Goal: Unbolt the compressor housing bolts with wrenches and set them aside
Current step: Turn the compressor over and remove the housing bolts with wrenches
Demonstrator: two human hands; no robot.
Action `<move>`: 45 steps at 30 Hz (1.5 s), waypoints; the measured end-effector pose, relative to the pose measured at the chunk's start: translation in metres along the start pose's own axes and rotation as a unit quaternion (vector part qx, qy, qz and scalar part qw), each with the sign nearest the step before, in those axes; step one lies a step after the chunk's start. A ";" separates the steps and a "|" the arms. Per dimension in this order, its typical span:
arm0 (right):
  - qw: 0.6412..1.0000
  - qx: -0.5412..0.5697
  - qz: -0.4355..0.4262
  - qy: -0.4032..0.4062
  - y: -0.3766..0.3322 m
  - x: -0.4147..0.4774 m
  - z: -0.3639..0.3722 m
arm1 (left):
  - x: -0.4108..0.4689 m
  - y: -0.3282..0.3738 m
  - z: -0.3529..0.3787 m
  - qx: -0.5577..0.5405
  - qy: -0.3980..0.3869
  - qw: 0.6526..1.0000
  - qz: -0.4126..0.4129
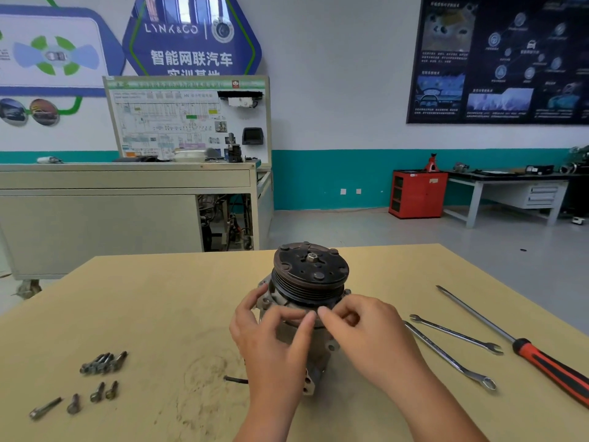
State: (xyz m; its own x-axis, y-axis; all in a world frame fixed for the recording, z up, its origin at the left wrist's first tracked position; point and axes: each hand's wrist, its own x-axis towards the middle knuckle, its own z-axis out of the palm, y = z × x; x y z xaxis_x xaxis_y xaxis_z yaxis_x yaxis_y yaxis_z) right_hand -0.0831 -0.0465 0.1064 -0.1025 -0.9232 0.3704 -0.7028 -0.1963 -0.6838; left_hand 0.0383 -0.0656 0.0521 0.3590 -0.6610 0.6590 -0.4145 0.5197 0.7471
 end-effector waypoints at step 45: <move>0.997 0.003 -0.053 0.050 -0.012 -0.009 0.019 | -0.005 0.006 0.001 0.026 -0.016 0.999 0.044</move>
State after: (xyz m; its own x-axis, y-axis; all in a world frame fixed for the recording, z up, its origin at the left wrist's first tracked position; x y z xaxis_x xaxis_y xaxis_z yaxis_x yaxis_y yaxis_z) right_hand -0.0606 -0.0426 0.0995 -0.0981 -0.8599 0.5009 -0.7090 -0.2927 -0.6415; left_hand 0.0330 -0.0599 0.0537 0.2925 -0.6311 0.7184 -0.4869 0.5483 0.6799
